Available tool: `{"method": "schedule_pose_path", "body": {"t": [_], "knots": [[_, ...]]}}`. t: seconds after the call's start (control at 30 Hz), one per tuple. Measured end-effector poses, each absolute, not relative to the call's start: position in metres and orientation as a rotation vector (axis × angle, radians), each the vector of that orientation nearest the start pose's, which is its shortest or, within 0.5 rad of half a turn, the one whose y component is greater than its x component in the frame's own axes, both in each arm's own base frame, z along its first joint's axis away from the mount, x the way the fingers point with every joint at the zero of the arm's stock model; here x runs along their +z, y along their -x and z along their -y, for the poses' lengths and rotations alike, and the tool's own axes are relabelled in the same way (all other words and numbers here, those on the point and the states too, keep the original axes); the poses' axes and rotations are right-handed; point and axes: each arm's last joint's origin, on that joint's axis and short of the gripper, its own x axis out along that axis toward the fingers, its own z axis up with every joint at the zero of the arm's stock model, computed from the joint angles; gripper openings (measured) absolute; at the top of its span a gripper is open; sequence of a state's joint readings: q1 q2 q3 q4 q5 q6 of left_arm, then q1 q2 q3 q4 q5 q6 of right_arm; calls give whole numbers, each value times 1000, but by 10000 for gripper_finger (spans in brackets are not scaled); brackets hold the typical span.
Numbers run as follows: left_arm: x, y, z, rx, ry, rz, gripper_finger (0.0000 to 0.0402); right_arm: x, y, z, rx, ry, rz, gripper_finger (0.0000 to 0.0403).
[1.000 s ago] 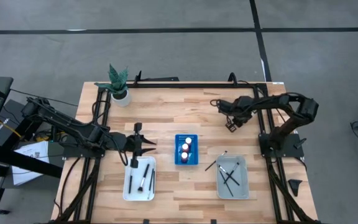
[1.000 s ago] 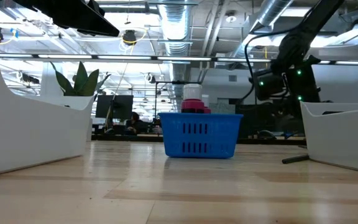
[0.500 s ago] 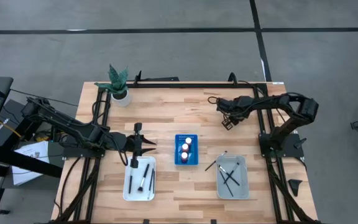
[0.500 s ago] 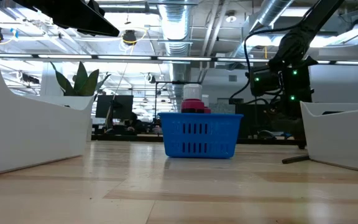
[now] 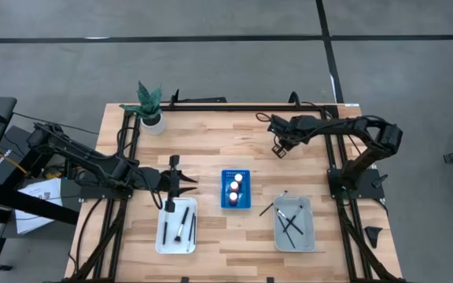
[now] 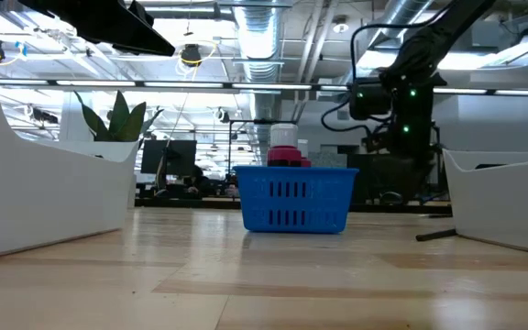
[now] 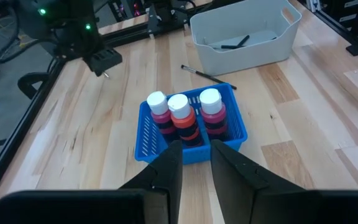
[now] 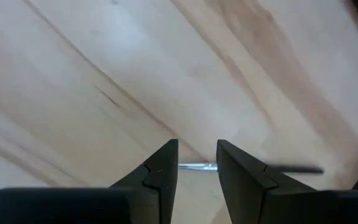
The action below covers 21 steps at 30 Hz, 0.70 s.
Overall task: Pick & Place Paint Supplies
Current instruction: Put the liner brush into the gray bin
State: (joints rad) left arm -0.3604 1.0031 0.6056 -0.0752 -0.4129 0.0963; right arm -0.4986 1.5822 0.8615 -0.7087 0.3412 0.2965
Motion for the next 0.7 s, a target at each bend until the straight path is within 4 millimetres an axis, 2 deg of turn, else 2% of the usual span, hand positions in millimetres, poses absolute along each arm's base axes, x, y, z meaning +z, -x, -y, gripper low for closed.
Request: {"method": "schedule_pose_path", "body": {"t": [0.1, 0.23, 0.5, 0.7], "knots": [[244, -202, 64, 30, -273, -441, 76, 161, -226, 134, -819, -254, -1388, 106], [243, -201, 63, 30, -276, -448, 76, 161, -224, 132, -624, -66, -1506, 106], [229, -199, 63, 9, -279, -464, 76, 160, -222, 118, -105, 309, -1681, 106], [227, -198, 62, 7, -291, -465, 76, 160, -228, 115, 34, 478, -1652, 106]]}}
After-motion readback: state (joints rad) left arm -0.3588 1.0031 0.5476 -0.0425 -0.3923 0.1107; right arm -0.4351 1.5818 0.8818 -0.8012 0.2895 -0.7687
